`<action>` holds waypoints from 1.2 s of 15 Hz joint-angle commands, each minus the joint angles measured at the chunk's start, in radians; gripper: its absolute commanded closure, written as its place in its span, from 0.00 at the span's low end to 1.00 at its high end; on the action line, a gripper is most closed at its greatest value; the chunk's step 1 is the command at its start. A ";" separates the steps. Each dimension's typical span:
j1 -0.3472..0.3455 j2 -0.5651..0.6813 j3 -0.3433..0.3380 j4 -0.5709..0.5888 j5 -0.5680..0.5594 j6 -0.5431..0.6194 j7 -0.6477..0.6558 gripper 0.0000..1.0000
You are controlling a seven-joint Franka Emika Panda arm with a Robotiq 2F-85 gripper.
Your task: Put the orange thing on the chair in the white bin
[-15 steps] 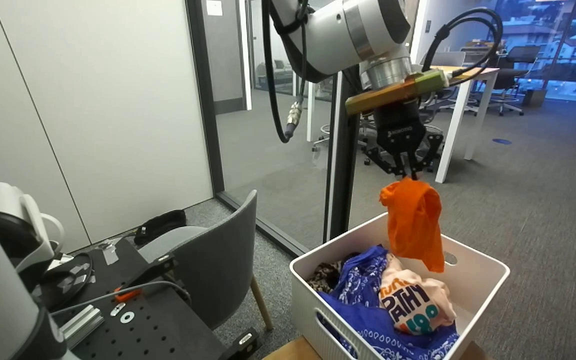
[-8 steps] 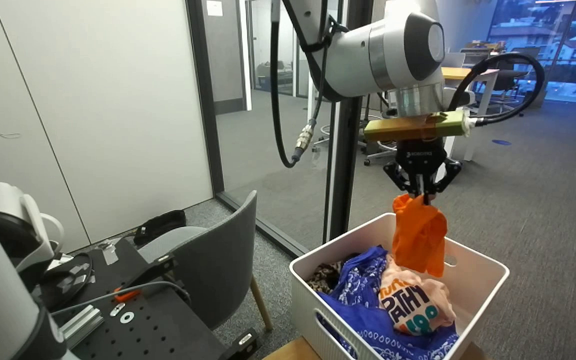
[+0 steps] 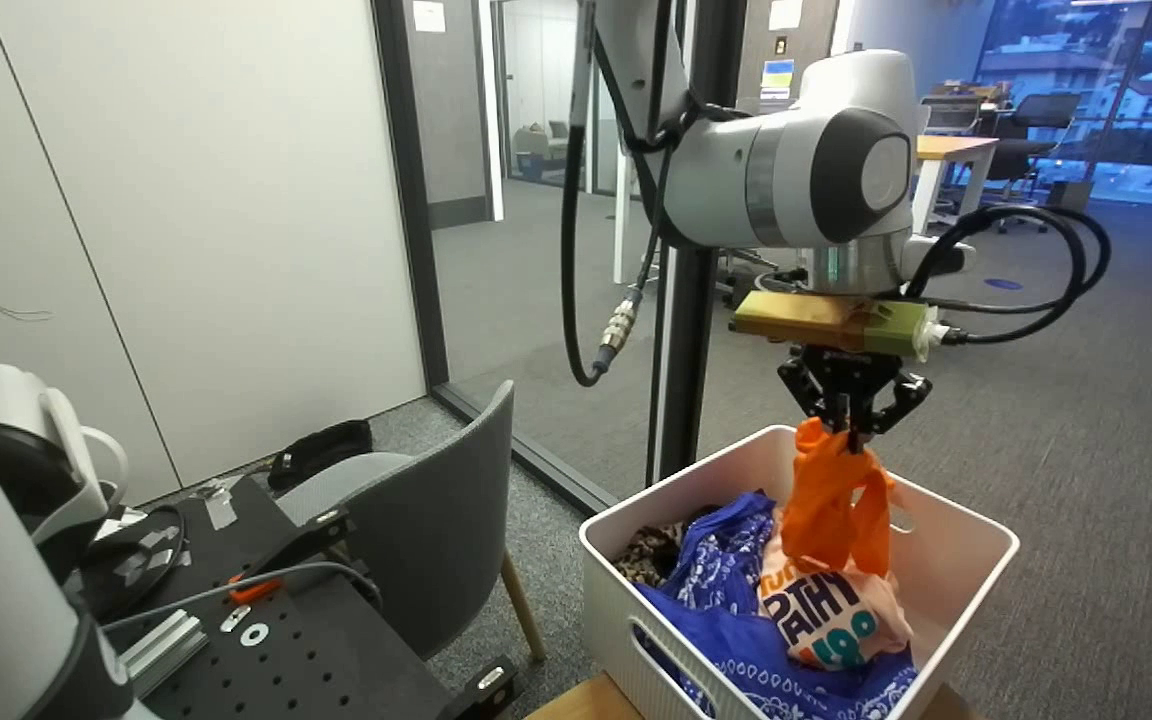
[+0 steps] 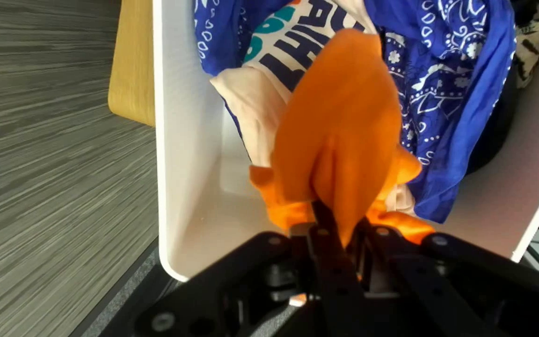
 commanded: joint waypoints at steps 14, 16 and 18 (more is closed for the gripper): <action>0.002 0.084 -0.011 0.018 0.106 0.076 0.007 0.97; -0.003 0.082 -0.005 0.018 0.121 0.072 0.005 0.63; -0.003 0.080 -0.004 0.018 0.132 0.071 0.005 0.50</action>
